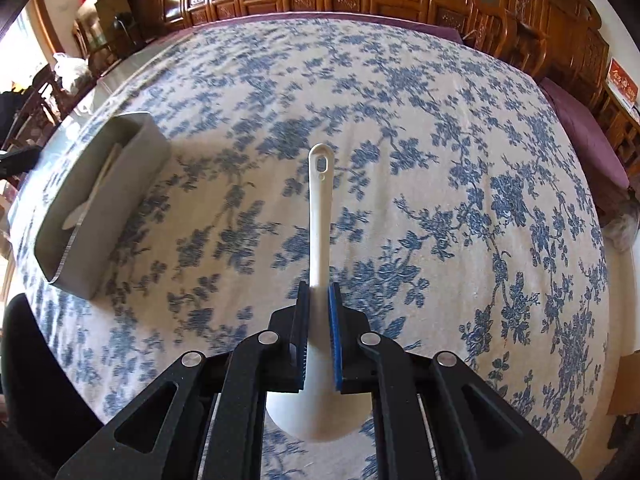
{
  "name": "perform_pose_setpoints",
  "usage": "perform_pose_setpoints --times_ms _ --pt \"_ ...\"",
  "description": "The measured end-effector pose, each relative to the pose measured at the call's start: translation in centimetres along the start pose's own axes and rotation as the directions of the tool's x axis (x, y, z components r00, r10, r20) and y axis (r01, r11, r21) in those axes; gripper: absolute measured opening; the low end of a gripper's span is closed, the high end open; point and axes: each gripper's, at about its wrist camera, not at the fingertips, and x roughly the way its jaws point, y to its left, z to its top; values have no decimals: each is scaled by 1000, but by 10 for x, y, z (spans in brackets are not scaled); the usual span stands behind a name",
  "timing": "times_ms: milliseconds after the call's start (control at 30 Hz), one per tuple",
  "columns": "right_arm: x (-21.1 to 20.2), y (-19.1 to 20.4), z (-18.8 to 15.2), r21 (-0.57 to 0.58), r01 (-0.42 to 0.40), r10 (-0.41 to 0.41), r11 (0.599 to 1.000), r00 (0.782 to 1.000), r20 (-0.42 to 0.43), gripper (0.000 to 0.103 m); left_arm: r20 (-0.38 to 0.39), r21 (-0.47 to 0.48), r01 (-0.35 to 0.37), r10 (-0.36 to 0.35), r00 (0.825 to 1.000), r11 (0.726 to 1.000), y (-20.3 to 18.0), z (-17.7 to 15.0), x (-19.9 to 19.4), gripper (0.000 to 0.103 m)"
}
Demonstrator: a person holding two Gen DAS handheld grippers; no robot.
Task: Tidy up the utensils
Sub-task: 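Drop the chopstick into the tray with the left tool while the right tool lowers the ceramic spoon there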
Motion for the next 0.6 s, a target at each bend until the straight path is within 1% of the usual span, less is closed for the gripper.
perform_pose_setpoints --times_ms 333,600 --pt "-19 27 5 -15 -66 67 998 997 42 11 -91 -31 -39 36 995 999 30 -20 40 4" --pt "-24 43 6 -25 -100 101 995 993 60 11 -125 -30 -54 50 991 998 38 -22 64 4"
